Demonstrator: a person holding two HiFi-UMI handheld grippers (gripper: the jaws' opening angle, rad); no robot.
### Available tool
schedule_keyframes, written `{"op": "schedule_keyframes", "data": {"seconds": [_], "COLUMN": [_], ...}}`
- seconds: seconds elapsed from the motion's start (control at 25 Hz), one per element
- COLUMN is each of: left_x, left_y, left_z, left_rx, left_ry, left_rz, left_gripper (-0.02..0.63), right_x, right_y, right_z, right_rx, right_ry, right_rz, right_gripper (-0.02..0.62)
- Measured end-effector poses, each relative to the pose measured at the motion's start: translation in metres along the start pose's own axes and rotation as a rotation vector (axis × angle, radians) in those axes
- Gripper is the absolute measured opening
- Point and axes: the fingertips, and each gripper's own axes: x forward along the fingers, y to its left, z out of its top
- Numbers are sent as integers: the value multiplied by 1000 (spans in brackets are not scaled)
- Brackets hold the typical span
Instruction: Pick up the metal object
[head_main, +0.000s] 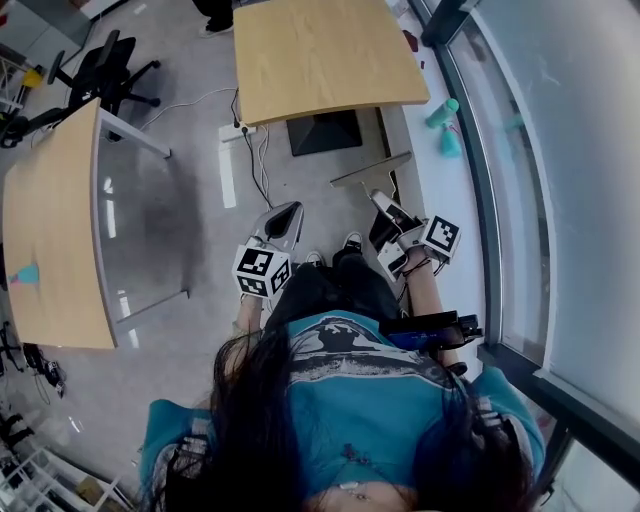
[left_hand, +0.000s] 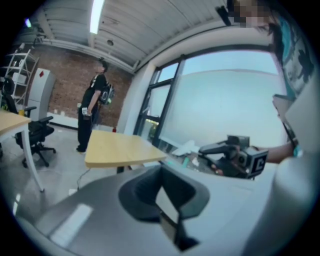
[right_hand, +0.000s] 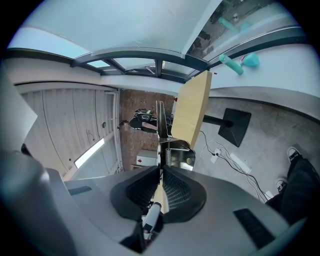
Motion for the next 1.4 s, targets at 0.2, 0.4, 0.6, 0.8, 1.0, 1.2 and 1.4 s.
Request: {"op": "schedule_keyframes", "data": {"seconds": [0.2, 0.4, 0.6, 0.8, 1.0, 1.2, 1.4], "left_x": [-5, -16, -32, -43, -56, -66, -78], "left_y": [-14, -28, -68, -122, -172, -215, -232], "left_z": [5, 16, 8, -4, -25, -57, -62], "left_rx": [4, 9, 27, 32, 27, 43, 59], "left_ry": [-25, -49, -81, -89, -90, -69, -85], "left_rz": [-15, -6, 15, 21, 39, 44, 58], "left_gripper": [3, 3, 3, 3, 3, 3, 3], "right_x": [-13, -23, -65, -117, -168, -209, -225], "right_y": [-3, 3, -3, -9, -21, -40, -41], "right_z": [-6, -16, -31, -39, -48, -52, -54], "right_rx": [5, 3, -2, 6, 12, 23, 27], "right_ry": [-9, 12, 30, 34, 39, 30, 25], "right_rz": [-8, 3, 22, 22, 14, 8, 37], "right_gripper": [38, 38, 38, 38, 38, 38, 38]}}
